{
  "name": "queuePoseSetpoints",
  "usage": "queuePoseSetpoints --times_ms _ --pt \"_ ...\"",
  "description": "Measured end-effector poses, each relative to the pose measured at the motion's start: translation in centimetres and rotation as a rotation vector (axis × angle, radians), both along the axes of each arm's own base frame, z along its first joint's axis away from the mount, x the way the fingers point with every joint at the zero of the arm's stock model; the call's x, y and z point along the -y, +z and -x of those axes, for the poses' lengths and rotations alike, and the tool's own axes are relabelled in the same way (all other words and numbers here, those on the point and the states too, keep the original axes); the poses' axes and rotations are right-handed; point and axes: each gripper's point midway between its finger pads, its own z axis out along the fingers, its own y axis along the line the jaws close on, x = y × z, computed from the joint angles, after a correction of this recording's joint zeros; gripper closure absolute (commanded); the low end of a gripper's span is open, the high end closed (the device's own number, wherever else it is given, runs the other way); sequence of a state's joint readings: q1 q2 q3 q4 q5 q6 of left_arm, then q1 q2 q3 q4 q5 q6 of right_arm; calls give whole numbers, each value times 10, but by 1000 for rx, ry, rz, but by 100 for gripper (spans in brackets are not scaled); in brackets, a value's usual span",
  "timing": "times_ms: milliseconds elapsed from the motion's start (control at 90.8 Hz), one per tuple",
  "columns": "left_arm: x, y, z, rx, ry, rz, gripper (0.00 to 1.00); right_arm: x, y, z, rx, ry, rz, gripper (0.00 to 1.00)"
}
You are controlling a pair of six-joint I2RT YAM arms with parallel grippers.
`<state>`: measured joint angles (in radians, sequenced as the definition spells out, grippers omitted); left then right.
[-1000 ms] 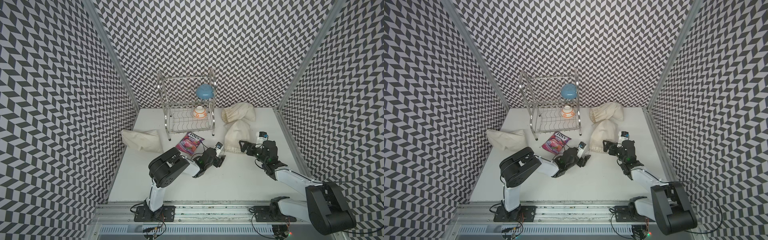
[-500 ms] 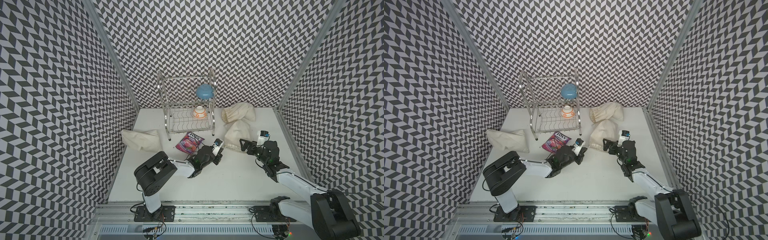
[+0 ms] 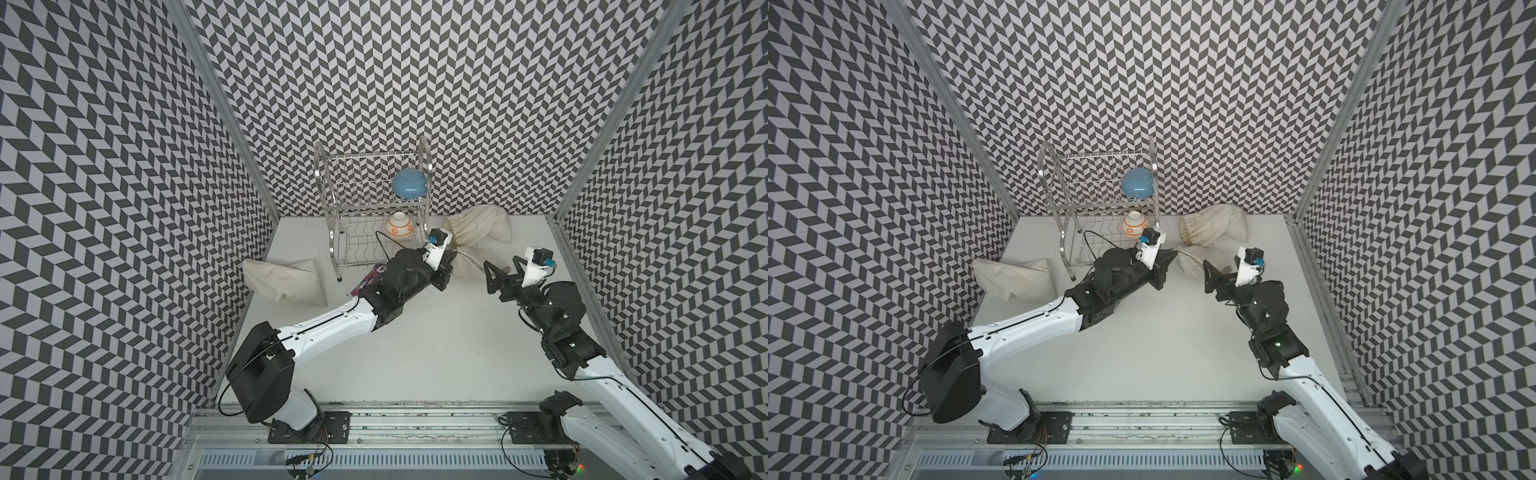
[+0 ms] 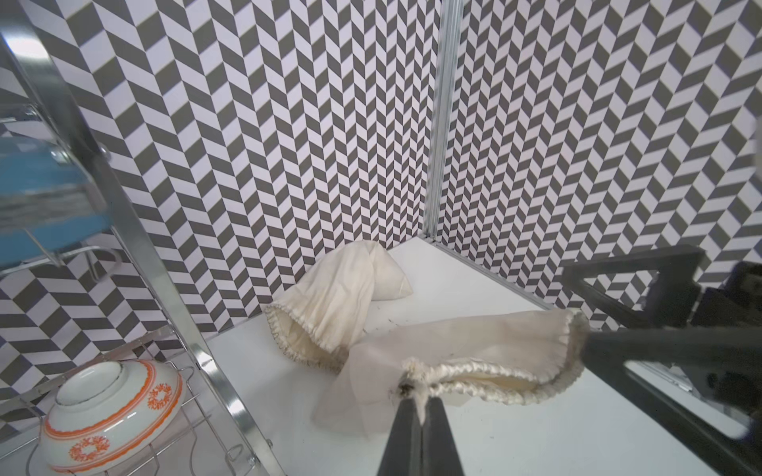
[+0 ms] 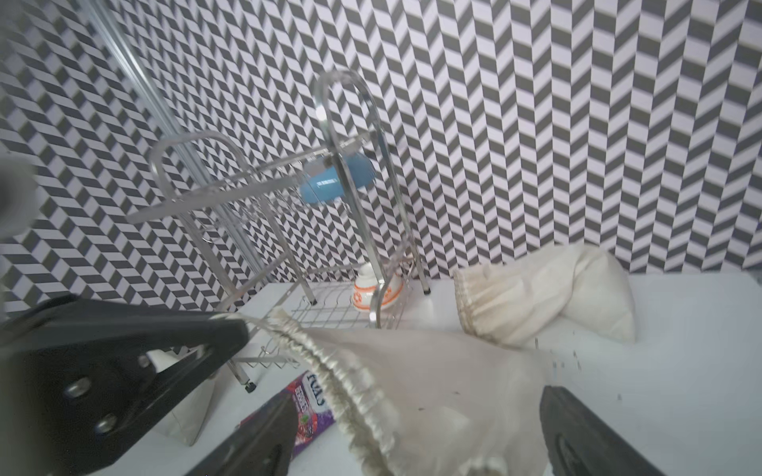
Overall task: Close the soil bag
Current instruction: Adjust the soil bag at the center of the board, then frap the soil bag at the center of the board.
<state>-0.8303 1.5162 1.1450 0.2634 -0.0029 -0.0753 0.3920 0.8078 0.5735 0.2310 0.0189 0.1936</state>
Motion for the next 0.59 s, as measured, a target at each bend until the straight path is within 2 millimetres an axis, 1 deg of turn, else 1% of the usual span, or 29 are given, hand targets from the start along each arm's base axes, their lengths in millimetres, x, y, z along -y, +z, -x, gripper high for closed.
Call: queuePoseSetpoints --times_ms 33,99,198,264,408,518,573,595 --pt "0 6 -1 -4 -9 9 100 -3 9 2 28 12 21 15" --pt "-1 14 -3 -14 -18 22 100 -11 21 4 66 46 59 25" --pt "3 17 1 -36 -49 20 100 -25 29 0 96 99 120 34" --pt "5 16 4 -50 -67 15 100 -34 26 -4 99 135 160 34" --pt "6 10 8 -76 -87 3 100 -58 10 -13 82 217 252 34" --pt "8 9 9 -87 -99 4 100 -76 4 -18 79 264 313 34" --pt "8 9 10 -88 -102 6 100 -82 3 -21 80 275 337 38" --pt "8 9 10 -88 -104 7 100 -85 2 -23 79 280 349 42"
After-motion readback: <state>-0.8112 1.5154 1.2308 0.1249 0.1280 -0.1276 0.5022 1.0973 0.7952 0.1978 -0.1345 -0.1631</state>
